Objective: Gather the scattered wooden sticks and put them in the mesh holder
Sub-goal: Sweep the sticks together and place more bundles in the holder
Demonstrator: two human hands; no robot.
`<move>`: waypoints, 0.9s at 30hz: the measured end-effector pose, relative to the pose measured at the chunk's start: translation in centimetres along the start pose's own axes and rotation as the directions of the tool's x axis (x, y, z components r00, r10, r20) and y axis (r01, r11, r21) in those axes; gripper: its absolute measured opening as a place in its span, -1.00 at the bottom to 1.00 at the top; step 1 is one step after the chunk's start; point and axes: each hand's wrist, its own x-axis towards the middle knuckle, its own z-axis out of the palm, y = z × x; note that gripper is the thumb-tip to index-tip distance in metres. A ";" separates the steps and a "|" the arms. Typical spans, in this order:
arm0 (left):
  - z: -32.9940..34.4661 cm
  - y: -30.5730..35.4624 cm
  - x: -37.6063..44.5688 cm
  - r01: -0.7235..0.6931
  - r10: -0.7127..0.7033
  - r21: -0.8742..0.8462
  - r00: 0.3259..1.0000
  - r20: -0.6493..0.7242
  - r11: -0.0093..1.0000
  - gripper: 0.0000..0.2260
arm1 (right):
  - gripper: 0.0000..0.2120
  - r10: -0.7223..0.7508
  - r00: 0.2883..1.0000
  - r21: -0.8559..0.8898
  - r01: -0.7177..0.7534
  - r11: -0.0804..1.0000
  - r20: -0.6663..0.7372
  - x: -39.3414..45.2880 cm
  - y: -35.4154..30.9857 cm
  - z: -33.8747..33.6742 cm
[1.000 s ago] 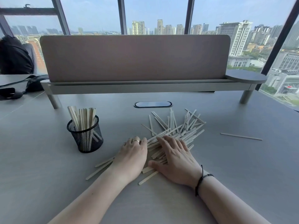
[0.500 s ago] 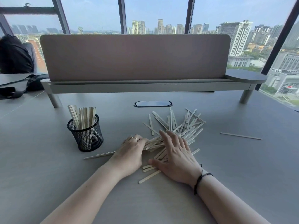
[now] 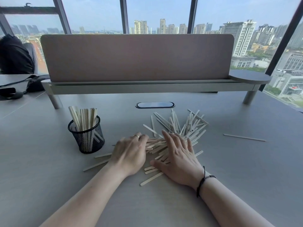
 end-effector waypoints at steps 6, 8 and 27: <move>-0.9 0.2 0.0 0.033 -0.034 -0.022 0.997 -0.064 0.999 -0.75 | -0.07 -0.007 0.997 0.022 0.009 1.000 -0.073 0.1 -0.1 -0.1; -1.0 0.1 0.1 0.043 -0.044 -0.030 0.997 -0.067 0.999 -0.78 | -0.10 -0.012 0.994 0.026 0.015 1.000 -0.112 0.1 -0.1 -0.2; -1.6 -2.4 0.0 0.042 -0.040 0.024 0.996 -0.085 0.999 -0.73 | -0.51 0.039 0.993 0.085 -0.030 0.996 -0.112 0.5 0.8 -0.1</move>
